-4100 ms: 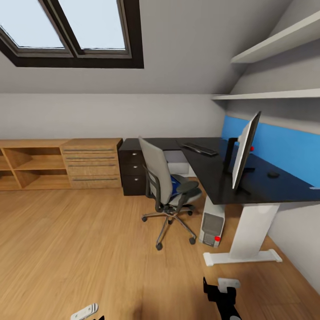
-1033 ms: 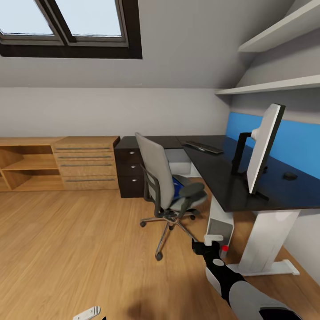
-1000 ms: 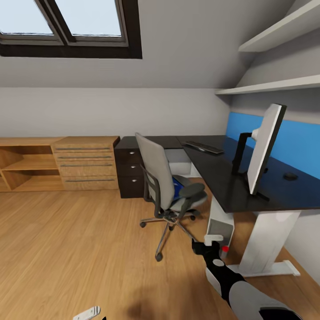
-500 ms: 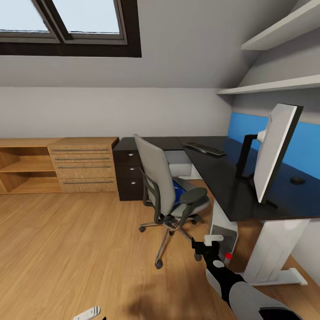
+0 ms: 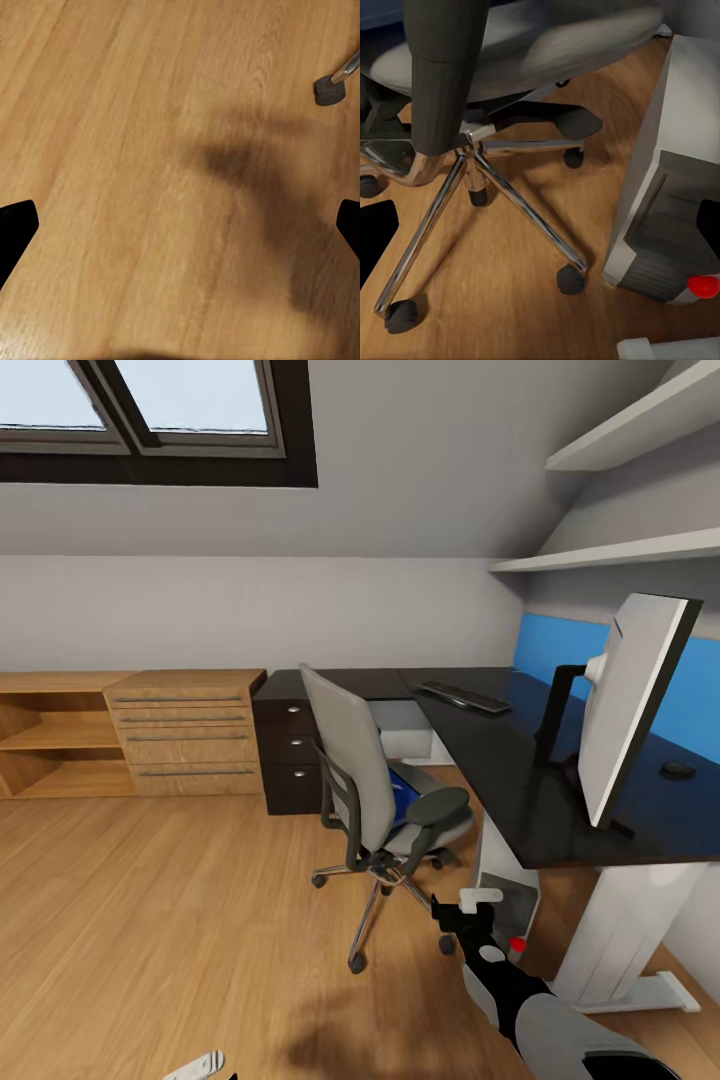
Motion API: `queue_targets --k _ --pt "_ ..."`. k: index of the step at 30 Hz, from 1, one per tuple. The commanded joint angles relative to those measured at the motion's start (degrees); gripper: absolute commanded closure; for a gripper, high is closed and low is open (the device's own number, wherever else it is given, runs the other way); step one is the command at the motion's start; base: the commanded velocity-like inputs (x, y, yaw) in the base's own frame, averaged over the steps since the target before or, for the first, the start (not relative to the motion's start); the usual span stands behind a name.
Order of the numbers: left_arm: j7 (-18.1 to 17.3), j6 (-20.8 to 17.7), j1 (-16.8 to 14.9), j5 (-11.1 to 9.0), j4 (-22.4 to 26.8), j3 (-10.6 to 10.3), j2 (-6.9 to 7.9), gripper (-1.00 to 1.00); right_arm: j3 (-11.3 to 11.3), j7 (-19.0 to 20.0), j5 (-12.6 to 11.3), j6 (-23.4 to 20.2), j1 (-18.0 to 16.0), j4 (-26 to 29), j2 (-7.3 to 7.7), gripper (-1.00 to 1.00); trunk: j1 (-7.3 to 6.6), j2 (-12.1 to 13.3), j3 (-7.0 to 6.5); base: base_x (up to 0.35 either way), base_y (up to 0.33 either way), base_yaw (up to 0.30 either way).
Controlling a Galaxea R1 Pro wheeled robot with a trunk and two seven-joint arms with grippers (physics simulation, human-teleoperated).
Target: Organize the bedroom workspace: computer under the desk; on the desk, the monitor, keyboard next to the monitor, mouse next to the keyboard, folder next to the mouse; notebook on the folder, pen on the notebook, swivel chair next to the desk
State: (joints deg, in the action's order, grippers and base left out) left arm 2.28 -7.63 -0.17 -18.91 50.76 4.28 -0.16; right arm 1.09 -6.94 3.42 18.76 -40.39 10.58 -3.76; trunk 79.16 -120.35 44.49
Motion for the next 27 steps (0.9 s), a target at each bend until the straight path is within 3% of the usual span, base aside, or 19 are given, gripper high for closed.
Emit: queue_targets --k 1,19,27 --pt "0.19 -0.33 -0.01 -0.60 0.10 0.03 -0.02 -1.00 0.11 -0.27 0.36 0.14 -0.04 -0.05 -0.02 -1.00 -0.01 -0.03 0.06 0.008 0.000 0.000" --pt "0.19 -0.28 -0.01 -0.60 0.04 0.03 -0.02 -1.00 0.17 -0.57 0.14 2.58 -0.04 -0.10 0.06 -1.00 -0.01 -0.03 0.06 0.007 0.000 0.000" --pt "0.13 -0.21 -0.01 -0.58 0.04 0.03 -0.02 -1.00 0.23 -0.62 -0.05 3.15 -0.05 -0.11 0.07 -1.00 -0.01 -0.03 0.06 0.224 0.000 0.000"
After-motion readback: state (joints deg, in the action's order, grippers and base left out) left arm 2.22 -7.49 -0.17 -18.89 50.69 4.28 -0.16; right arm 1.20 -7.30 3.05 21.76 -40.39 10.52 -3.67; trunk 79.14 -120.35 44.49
